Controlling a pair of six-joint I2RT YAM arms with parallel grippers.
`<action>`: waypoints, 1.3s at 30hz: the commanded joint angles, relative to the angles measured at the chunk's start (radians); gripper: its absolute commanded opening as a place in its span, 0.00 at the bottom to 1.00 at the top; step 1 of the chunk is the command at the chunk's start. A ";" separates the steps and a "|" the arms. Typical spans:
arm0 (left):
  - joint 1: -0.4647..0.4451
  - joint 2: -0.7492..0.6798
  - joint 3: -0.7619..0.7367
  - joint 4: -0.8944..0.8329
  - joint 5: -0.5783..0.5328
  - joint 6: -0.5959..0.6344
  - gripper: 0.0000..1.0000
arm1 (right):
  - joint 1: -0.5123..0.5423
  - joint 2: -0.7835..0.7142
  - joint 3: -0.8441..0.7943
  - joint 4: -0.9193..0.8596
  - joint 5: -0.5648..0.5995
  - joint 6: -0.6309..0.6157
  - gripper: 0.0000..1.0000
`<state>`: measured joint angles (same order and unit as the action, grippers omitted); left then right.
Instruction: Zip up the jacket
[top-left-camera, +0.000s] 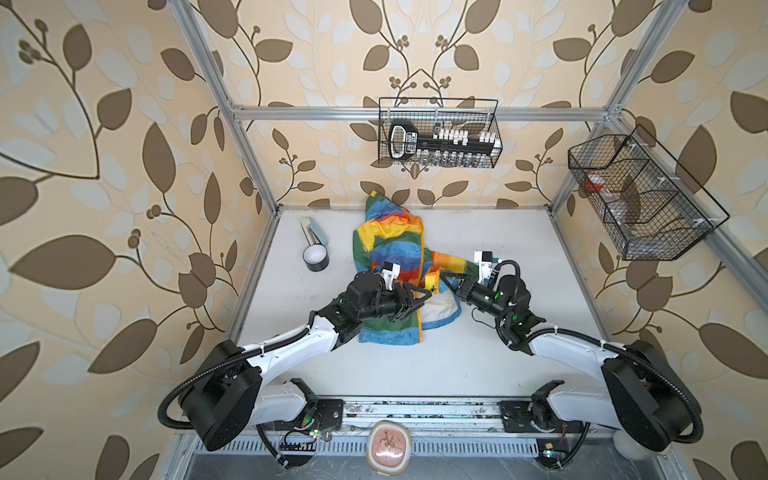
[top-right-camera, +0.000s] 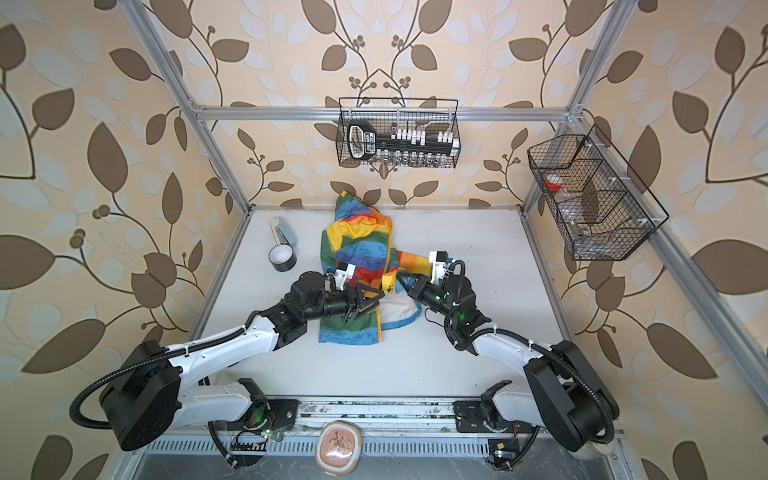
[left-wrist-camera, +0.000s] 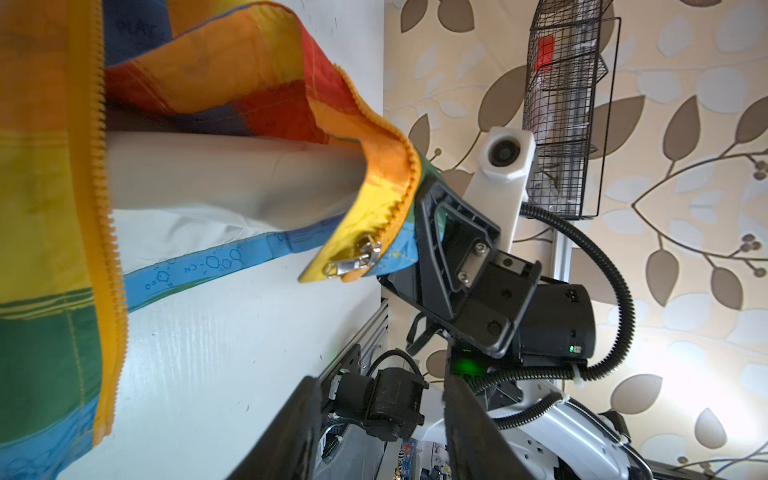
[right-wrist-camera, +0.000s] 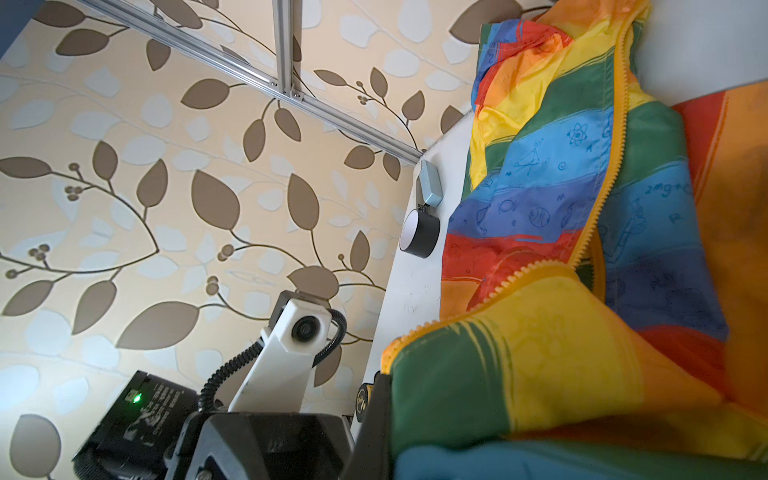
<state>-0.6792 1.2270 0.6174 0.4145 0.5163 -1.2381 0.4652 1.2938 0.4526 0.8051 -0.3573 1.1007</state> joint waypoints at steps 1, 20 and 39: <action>0.009 -0.030 0.027 -0.005 0.008 0.007 0.51 | 0.013 0.013 0.035 0.052 0.019 0.023 0.00; 0.009 0.054 0.199 -0.270 -0.022 0.275 0.55 | 0.045 -0.089 0.052 -0.092 0.043 0.063 0.00; 0.010 0.072 0.211 -0.257 0.011 0.266 0.56 | 0.051 -0.092 0.050 -0.086 0.034 0.074 0.00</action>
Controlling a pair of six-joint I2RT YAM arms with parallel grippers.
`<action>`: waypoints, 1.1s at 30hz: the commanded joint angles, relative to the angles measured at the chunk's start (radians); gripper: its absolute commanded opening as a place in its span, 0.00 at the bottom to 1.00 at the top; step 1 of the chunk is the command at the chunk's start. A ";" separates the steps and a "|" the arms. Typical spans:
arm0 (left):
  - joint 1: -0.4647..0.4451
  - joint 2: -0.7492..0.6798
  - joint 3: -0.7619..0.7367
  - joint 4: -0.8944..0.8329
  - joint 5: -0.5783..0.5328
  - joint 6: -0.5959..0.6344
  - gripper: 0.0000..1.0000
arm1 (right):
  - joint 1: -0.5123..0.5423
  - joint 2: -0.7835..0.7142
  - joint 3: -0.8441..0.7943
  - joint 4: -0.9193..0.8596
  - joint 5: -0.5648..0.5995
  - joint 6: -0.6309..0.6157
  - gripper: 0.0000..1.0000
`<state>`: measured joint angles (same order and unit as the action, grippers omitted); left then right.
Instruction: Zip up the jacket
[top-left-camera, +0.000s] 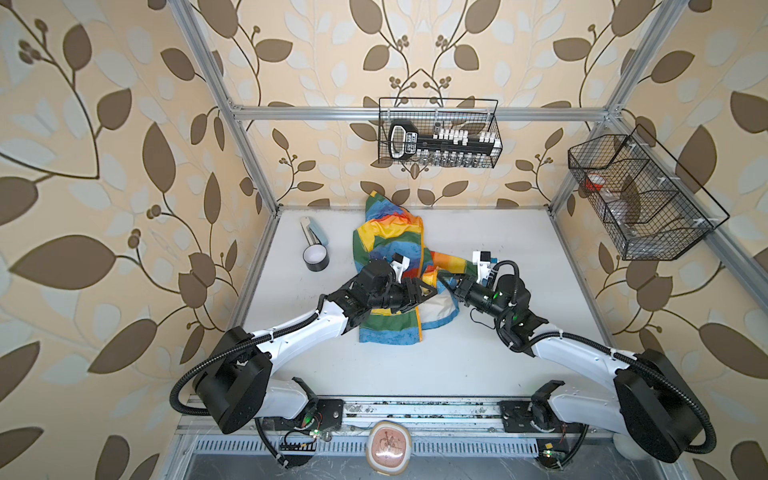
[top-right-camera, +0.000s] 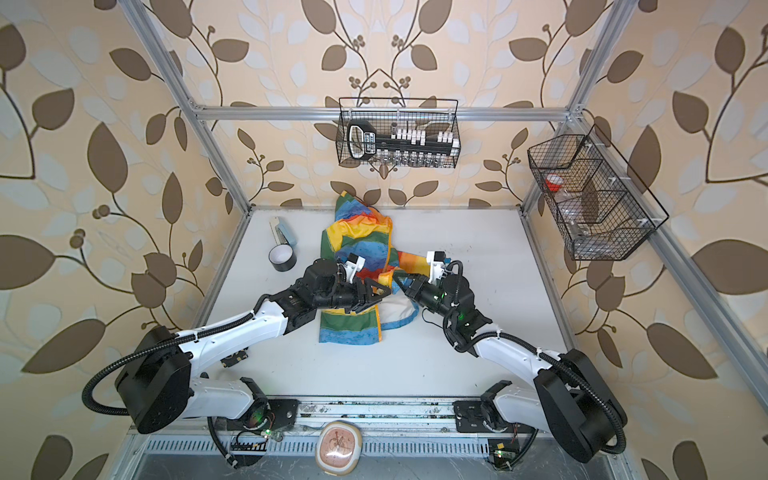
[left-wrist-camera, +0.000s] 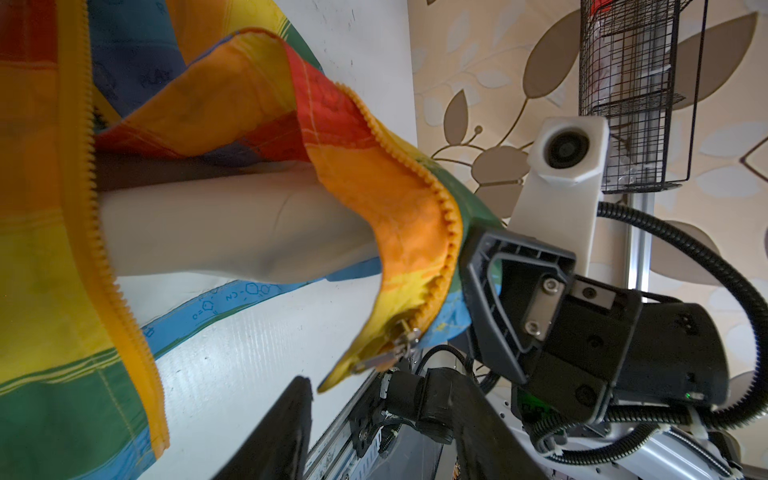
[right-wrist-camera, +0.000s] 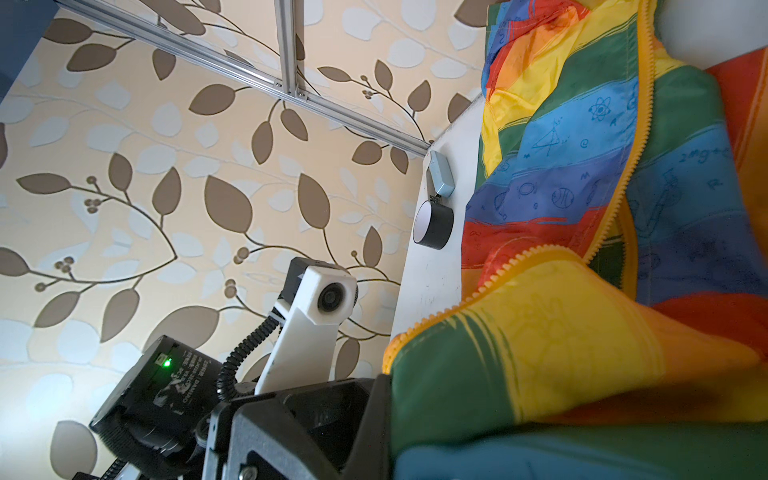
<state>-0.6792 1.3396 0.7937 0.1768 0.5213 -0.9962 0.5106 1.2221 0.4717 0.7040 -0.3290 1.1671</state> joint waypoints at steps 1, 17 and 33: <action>0.010 -0.054 0.028 -0.027 0.006 0.024 0.56 | 0.005 -0.018 0.032 0.014 0.006 0.006 0.00; 0.011 -0.041 0.055 0.010 0.038 0.022 0.57 | 0.014 -0.020 0.039 0.019 0.004 0.016 0.00; 0.018 -0.015 0.053 0.027 0.040 0.033 0.55 | 0.028 -0.024 0.028 0.041 -0.001 0.045 0.00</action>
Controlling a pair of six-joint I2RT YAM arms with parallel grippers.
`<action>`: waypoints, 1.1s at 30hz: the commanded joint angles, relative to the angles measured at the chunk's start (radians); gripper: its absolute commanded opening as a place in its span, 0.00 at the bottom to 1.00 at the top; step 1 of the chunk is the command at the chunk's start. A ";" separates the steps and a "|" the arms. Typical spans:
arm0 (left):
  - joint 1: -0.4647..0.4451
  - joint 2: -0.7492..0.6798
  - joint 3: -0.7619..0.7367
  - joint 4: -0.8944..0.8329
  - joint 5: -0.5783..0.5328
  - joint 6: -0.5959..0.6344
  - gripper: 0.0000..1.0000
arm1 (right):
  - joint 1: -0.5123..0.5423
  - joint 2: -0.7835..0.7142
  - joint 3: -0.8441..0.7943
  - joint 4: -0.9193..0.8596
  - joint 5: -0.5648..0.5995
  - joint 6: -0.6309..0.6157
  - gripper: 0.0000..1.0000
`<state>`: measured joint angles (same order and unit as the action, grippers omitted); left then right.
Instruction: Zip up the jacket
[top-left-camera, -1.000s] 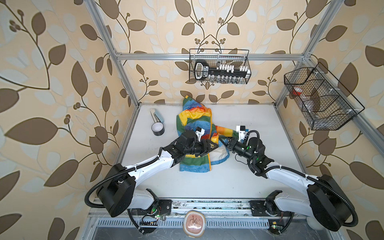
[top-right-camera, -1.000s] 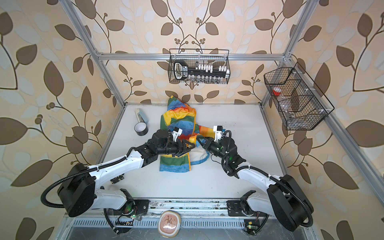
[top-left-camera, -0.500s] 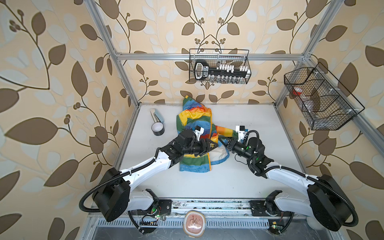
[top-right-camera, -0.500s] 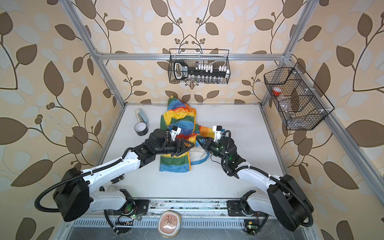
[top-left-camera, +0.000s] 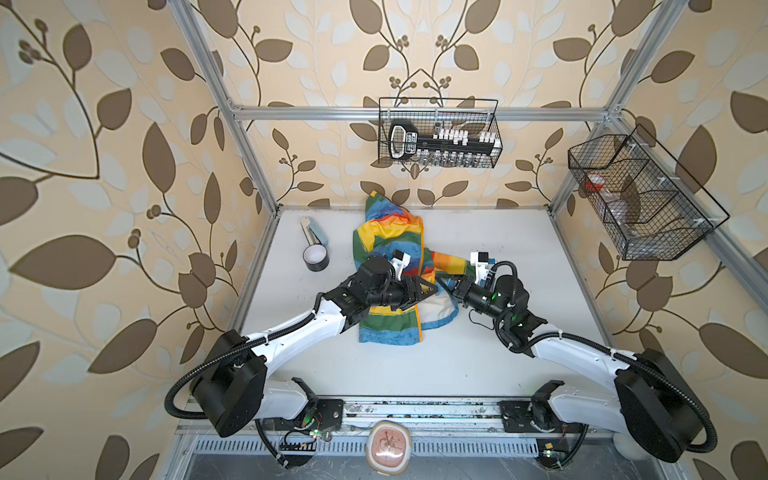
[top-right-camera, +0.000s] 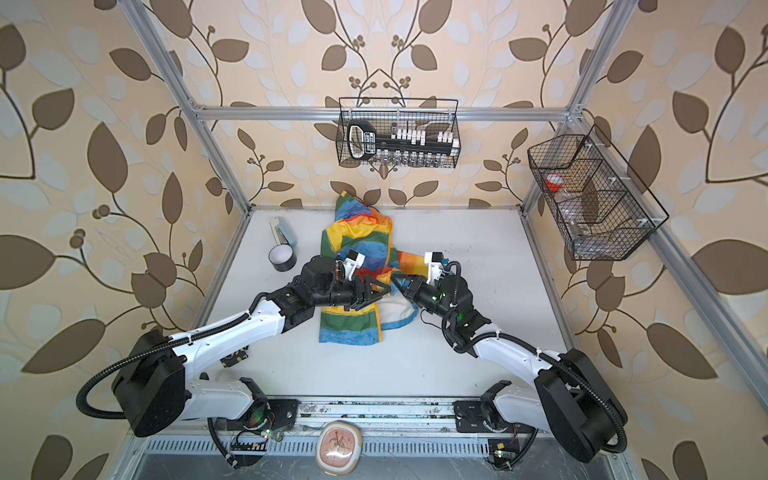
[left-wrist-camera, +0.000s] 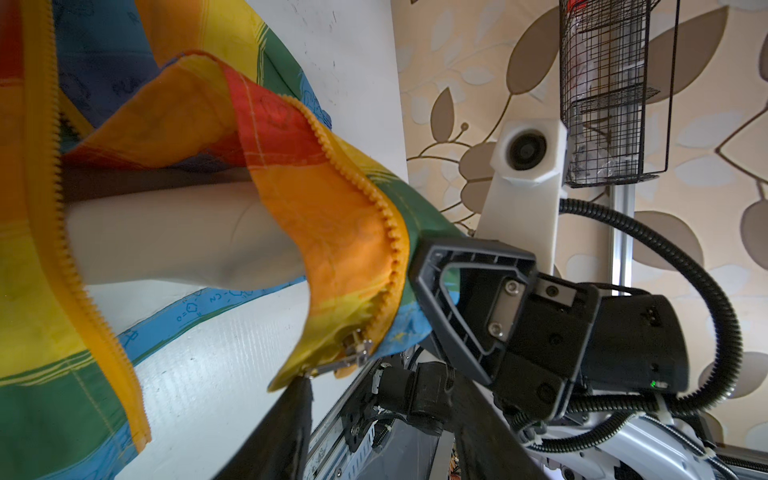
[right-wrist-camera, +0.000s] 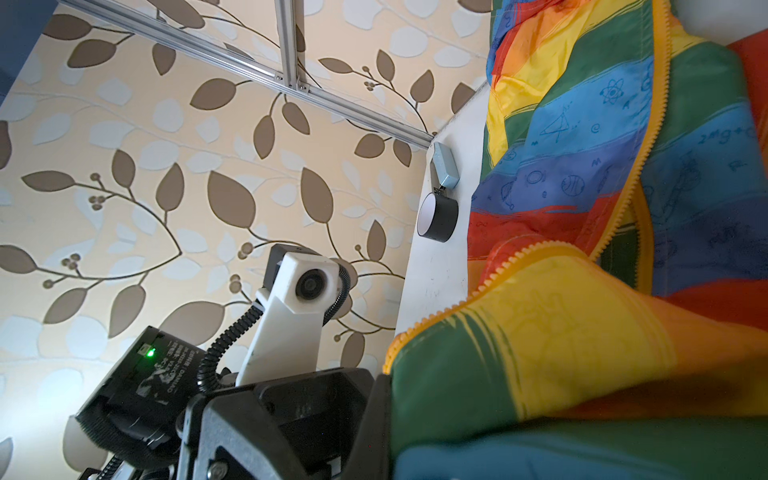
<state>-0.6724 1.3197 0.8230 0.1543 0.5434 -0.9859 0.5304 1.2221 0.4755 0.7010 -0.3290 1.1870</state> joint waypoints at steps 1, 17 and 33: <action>0.012 0.008 0.023 0.054 0.019 0.021 0.55 | 0.009 -0.024 0.023 0.046 -0.001 0.028 0.00; 0.014 0.035 -0.004 0.114 0.019 0.007 0.54 | 0.010 -0.018 0.017 0.080 -0.008 0.054 0.00; 0.052 -0.068 -0.080 0.140 0.035 0.008 0.50 | -0.006 -0.041 -0.008 0.075 -0.022 0.059 0.00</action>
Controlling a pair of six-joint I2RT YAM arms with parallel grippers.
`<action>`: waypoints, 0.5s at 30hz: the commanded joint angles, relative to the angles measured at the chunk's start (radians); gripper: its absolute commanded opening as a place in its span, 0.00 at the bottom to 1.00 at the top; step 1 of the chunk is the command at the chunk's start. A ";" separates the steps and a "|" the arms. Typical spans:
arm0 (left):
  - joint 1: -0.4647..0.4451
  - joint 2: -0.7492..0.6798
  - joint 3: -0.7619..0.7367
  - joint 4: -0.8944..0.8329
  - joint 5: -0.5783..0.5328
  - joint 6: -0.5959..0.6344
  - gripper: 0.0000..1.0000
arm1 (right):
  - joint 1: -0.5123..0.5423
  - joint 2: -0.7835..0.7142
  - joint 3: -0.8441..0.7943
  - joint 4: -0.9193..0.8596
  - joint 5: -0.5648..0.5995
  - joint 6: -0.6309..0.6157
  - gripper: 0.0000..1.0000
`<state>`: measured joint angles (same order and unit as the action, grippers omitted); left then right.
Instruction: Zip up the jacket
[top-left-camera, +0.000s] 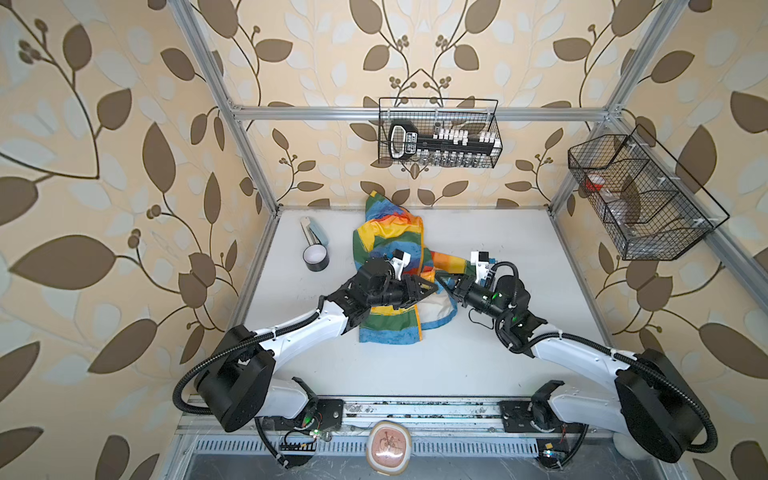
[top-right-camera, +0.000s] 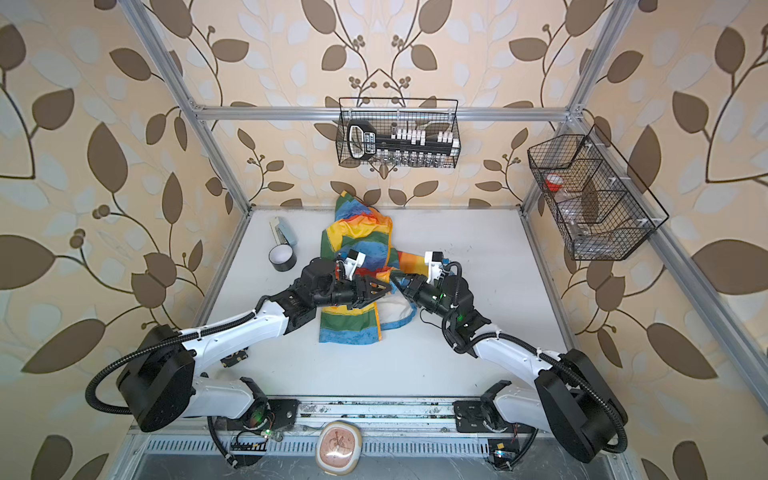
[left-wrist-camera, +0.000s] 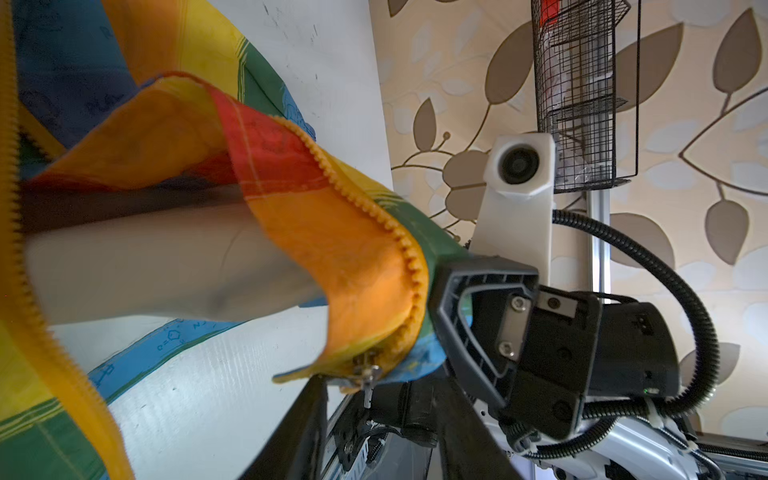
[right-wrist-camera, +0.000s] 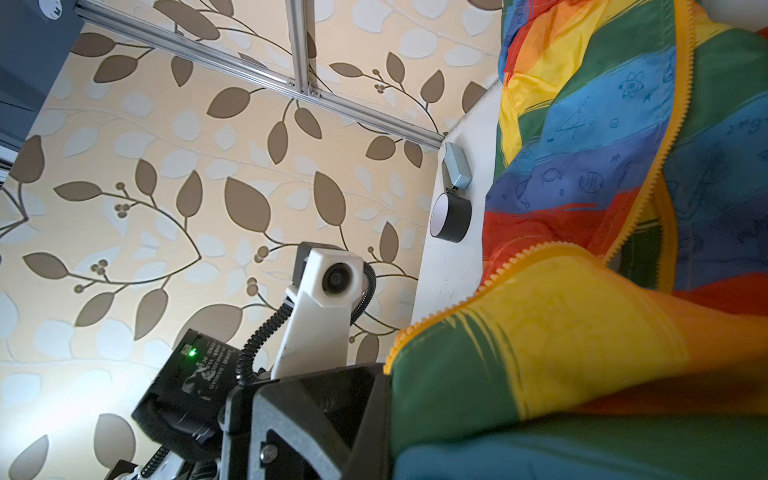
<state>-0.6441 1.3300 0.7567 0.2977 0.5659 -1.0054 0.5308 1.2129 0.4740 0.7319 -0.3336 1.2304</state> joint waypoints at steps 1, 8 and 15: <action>0.036 -0.098 -0.017 -0.041 0.004 0.045 0.55 | -0.006 -0.036 -0.007 0.041 -0.019 0.014 0.00; 0.103 -0.119 -0.021 -0.098 0.015 0.096 0.90 | -0.007 -0.057 -0.014 0.009 -0.027 0.007 0.00; 0.103 0.001 0.001 0.163 0.148 0.012 0.85 | -0.006 -0.095 -0.032 -0.027 -0.019 -0.002 0.00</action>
<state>-0.5423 1.3045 0.7399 0.2943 0.6270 -0.9577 0.5274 1.1458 0.4625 0.6987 -0.3447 1.2297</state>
